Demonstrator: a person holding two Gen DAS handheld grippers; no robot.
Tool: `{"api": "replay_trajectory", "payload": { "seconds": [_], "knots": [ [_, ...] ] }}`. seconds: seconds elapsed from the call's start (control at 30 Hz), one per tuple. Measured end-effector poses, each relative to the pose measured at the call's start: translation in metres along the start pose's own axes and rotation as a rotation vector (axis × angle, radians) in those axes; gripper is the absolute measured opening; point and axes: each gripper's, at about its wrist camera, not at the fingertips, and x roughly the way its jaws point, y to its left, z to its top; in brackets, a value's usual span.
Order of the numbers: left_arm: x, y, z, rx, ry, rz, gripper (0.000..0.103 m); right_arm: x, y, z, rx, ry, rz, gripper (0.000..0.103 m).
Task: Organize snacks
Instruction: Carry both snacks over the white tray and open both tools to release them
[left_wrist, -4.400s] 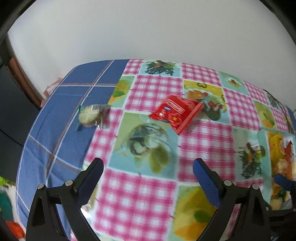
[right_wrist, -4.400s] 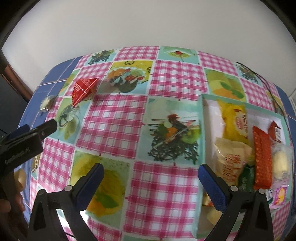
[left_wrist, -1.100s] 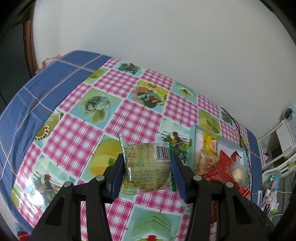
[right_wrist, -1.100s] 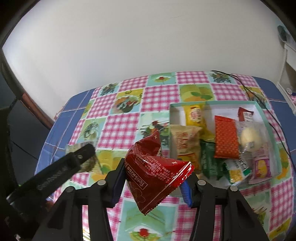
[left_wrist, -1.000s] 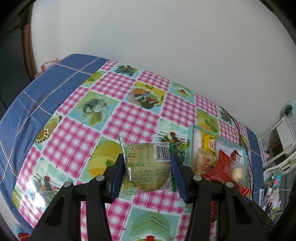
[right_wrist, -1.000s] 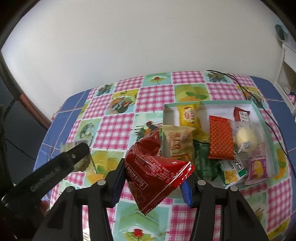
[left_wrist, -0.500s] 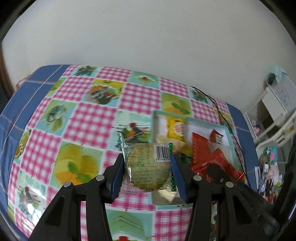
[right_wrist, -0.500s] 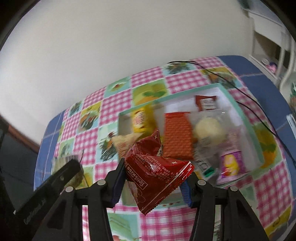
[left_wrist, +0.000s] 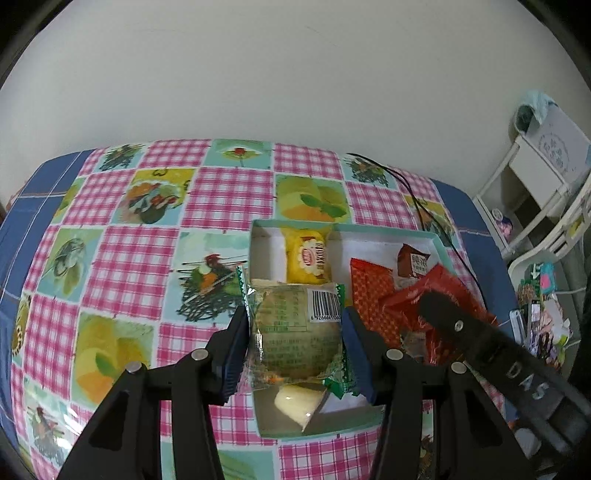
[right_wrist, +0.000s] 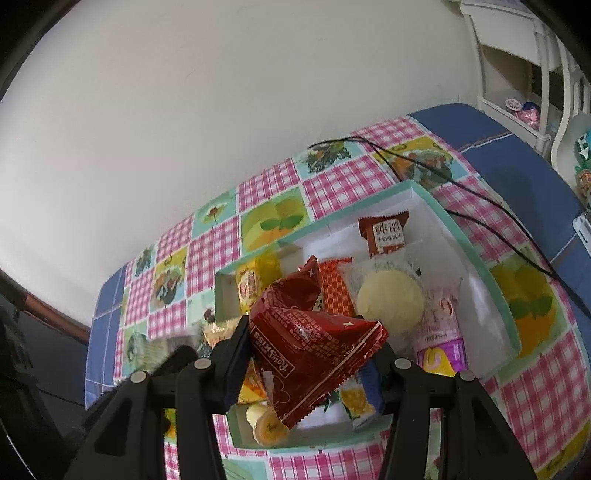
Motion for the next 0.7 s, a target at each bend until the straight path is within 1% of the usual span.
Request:
{"api": "replay_trajectory", "payload": {
  "seconds": [0.17, 0.47, 0.7],
  "knots": [
    [0.011, -0.014, 0.0, 0.041, 0.015, -0.007, 0.052, 0.002, 0.0, 0.005, -0.005, -0.008, 0.012, 0.055],
    [0.028, -0.029, -0.003, 0.103, 0.043, -0.005, 0.052, 0.012, 0.0, 0.008, -0.015, 0.007, 0.007, 0.056],
    [0.038, -0.033, -0.005, 0.118, 0.059, -0.004, 0.052, 0.022, 0.0, 0.006, -0.027, 0.032, -0.003, 0.056]
  ]
}}
